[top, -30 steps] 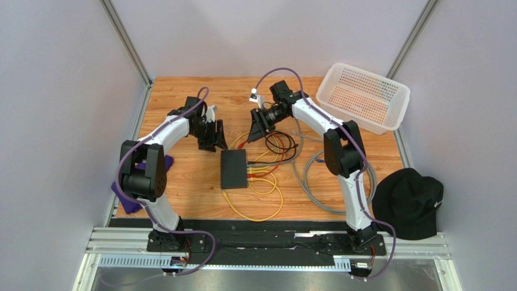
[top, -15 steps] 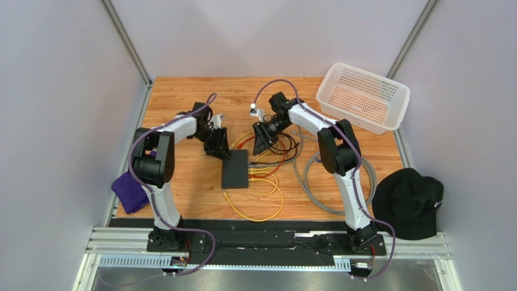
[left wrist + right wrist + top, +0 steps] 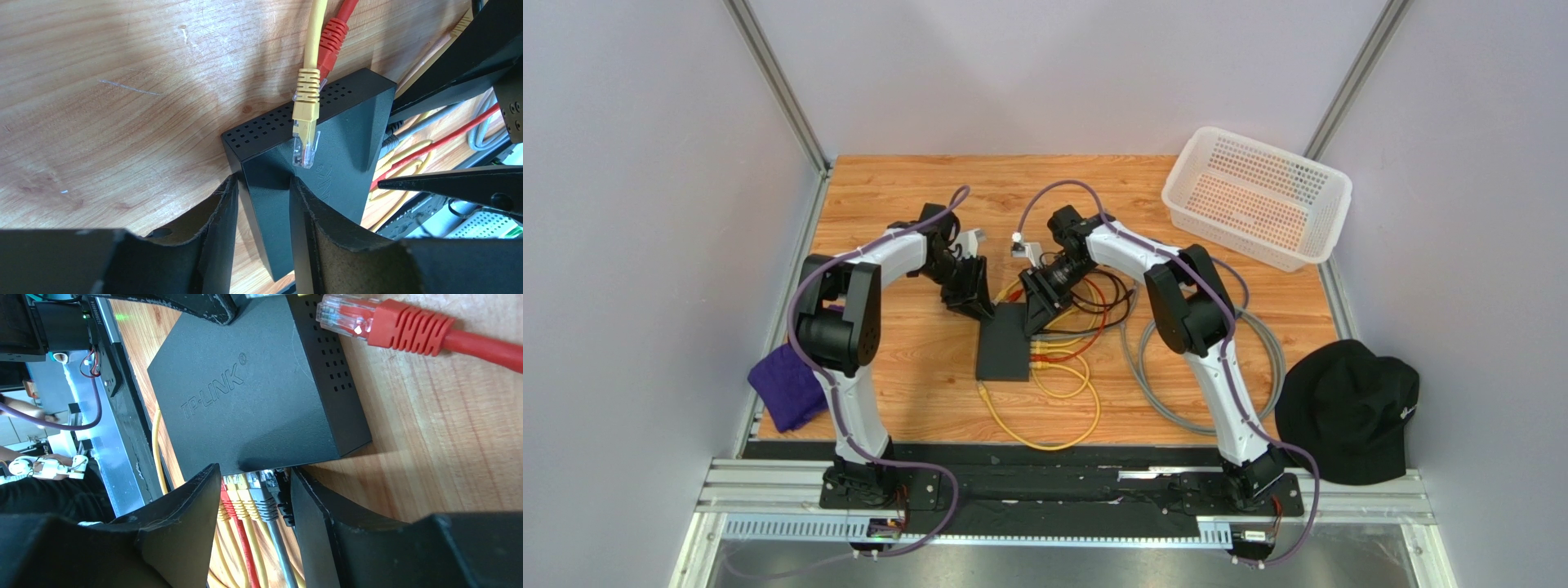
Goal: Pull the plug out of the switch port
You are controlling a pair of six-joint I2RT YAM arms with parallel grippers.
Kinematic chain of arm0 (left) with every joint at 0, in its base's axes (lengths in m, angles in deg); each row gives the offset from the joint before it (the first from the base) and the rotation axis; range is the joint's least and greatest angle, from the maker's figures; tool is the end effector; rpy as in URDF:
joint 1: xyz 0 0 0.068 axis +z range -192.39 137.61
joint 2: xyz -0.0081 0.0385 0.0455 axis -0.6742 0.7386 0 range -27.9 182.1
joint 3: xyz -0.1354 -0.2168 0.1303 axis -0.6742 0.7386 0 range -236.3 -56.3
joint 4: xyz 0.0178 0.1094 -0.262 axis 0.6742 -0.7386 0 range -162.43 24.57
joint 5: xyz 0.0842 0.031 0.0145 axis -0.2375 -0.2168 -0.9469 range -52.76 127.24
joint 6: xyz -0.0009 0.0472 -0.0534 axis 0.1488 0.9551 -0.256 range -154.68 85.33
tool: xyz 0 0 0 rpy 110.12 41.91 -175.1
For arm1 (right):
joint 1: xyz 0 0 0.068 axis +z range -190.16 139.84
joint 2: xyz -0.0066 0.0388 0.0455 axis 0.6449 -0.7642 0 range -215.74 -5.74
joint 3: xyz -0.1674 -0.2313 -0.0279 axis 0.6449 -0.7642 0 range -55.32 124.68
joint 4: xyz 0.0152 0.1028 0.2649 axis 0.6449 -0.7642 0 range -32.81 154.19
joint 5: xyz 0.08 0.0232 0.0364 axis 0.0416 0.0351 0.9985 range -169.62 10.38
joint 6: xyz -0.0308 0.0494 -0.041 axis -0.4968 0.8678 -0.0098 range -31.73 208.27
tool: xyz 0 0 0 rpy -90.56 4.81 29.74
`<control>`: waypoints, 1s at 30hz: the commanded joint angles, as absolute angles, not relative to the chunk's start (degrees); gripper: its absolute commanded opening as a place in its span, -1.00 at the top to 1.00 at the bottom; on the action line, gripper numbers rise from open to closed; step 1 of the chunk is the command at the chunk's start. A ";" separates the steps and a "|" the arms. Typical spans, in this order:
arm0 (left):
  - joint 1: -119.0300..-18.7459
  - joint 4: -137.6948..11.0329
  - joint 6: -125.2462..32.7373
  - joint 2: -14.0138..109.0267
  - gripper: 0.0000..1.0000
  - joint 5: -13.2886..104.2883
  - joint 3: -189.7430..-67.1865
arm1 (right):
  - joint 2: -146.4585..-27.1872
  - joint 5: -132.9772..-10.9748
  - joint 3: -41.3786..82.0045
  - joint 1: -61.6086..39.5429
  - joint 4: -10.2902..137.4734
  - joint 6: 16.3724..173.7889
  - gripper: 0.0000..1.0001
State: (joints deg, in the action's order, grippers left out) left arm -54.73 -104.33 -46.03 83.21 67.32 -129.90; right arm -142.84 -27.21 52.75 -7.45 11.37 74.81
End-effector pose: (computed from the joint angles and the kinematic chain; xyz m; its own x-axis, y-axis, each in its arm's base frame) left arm 0.3842 -0.1142 0.1356 -0.9900 0.0422 -0.1346 0.1073 0.8450 -0.5239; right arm 0.3993 0.3116 0.1162 -0.7114 -0.6255 -0.3204 -0.6064 0.3158 0.7298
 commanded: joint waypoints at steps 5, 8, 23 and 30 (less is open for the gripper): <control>-56.19 -104.46 -44.25 84.60 0.56 66.33 -131.00 | -144.17 -26.80 54.01 -8.34 10.84 72.97 -0.03; -56.19 -104.46 -44.25 84.78 0.56 66.24 -131.09 | -144.52 -25.30 53.84 -8.69 10.40 72.54 0.02; -56.89 -104.46 -44.17 84.60 0.56 64.92 -131.18 | -145.93 -26.01 54.01 -9.13 8.73 69.55 0.22; -56.98 -104.46 -44.08 84.42 0.56 64.66 -131.18 | -146.63 -25.65 54.36 -9.49 7.41 66.82 0.32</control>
State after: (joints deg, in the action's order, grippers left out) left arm -55.19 -105.62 -45.81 83.21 66.69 -130.95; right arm -144.39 -24.42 53.06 -9.13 8.86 70.53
